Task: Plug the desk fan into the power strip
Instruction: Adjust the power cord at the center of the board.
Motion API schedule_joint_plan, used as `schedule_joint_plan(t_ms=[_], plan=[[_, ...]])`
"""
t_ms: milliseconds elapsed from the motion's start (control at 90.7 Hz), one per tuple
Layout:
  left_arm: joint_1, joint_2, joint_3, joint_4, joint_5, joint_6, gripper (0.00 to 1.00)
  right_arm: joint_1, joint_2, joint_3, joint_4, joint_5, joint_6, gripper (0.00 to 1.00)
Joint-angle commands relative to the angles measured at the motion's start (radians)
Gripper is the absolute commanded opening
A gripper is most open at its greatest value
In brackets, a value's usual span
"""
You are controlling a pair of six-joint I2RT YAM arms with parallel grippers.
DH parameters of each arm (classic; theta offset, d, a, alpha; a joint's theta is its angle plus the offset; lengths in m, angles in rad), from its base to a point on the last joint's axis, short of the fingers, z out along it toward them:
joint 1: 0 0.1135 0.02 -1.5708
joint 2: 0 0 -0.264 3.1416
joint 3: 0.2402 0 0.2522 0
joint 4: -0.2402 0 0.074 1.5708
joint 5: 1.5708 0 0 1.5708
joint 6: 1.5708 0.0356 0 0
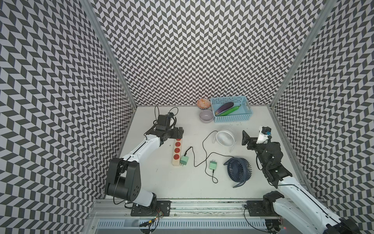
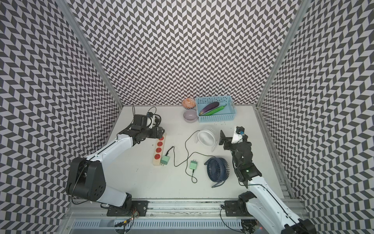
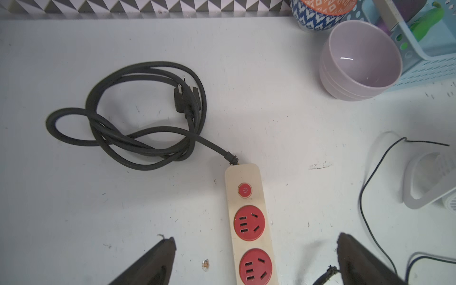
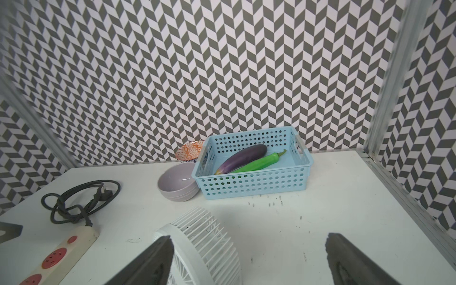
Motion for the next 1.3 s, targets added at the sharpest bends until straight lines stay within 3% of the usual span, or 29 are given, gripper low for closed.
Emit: schedule_joint_plan(t_ms=[0, 298, 452, 683, 1014, 1290], plan=[[-0.001, -0.062, -0.032, 0.043, -0.015, 0.092, 1.0, 0.027, 0.006, 0.008, 0.067, -0.071, -0.041, 1.0], [0.097, -0.197, -0.137, 0.094, 0.056, 0.115, 1.0, 0.111, 0.086, 0.118, 0.001, -0.146, -0.024, 1.0], [0.165, -0.26, -0.193, 0.128, 0.129, 0.094, 1.0, 0.216, 0.145, 0.172, -0.002, -0.157, -0.062, 1.0], [0.237, -0.31, -0.224, 0.148, 0.15, 0.087, 1.0, 0.375, 0.245, 0.223, 0.004, -0.129, -0.066, 1.0], [0.247, -0.325, -0.214, 0.152, 0.134, 0.098, 1.0, 0.608, 0.445, 0.319, -0.01, -0.094, -0.14, 1.0], [0.249, -0.329, -0.219, 0.156, 0.135, 0.098, 1.0, 0.666, 0.643, 0.44, -0.101, -0.121, -0.104, 1.0]])
